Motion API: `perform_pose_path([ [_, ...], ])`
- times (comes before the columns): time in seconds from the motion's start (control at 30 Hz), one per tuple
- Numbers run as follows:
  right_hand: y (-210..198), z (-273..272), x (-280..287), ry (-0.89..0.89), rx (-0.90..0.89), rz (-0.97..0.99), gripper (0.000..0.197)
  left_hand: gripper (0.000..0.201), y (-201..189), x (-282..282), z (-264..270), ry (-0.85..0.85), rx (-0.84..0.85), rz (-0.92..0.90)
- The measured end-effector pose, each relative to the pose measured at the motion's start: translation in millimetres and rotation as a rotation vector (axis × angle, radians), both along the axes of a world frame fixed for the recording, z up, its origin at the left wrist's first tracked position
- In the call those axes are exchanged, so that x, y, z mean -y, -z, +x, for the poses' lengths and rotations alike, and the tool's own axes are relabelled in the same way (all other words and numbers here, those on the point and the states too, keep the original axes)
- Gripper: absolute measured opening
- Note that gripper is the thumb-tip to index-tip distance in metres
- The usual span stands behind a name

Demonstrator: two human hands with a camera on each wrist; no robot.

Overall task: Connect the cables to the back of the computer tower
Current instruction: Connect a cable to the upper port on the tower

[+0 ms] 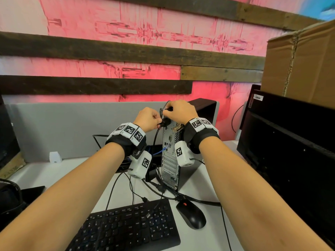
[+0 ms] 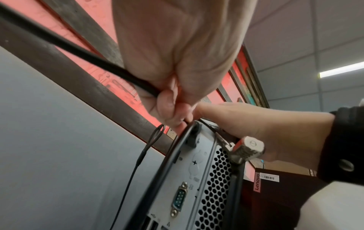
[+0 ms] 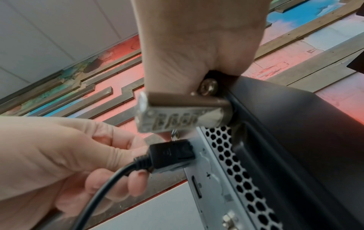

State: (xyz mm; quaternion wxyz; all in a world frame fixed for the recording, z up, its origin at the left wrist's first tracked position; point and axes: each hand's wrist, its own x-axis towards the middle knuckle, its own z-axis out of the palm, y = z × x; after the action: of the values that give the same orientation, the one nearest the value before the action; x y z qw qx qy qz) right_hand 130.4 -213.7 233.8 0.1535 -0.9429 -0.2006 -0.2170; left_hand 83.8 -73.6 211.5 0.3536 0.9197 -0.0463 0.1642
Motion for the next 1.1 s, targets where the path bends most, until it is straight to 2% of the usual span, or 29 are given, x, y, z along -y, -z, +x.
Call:
perform_pose_path([
  [0.3, 1.6, -0.8, -3.3, 0.024, 0.009, 0.02, 0.031, 0.025, 6.5, 1.6, 0.3, -0.034, -0.006, -0.099],
  [0.5, 1.5, -3.9, -5.1, 0.042, 0.004, 0.041, 0.032, 0.021, 0.5, 7.3, -9.6, -0.055, -0.03, -0.053],
  [0.67, 0.1, -8.2, -5.3, 0.048, -0.019, 0.041, 0.033, 0.026, -3.8, 8.9, -11.6, -0.098, -0.077, -0.04],
  [0.73, 0.7, -11.0, -4.4, 0.054, -0.018, 0.044, 0.033, 0.021, -3.4, 12.5, -11.7, -0.123, -0.072, -0.031],
  [0.83, 1.4, -13.7, -4.5, 0.064, -0.028, 0.043, 0.034, 0.023, -2.4, 15.0, -8.9, -0.167, -0.044, -0.008],
  [0.97, 2.0, -12.4, -4.4, 0.048, -0.044, 0.053, 0.034, 0.02, -4.4, 15.7, -6.9, -0.205, -0.117, -0.021],
  [1.1, 1.9, -13.8, -1.5, 0.058, -0.059, 0.078, 0.033, 0.028, -5.2, 18.6, -1.0, -0.245, -0.138, -0.032],
])
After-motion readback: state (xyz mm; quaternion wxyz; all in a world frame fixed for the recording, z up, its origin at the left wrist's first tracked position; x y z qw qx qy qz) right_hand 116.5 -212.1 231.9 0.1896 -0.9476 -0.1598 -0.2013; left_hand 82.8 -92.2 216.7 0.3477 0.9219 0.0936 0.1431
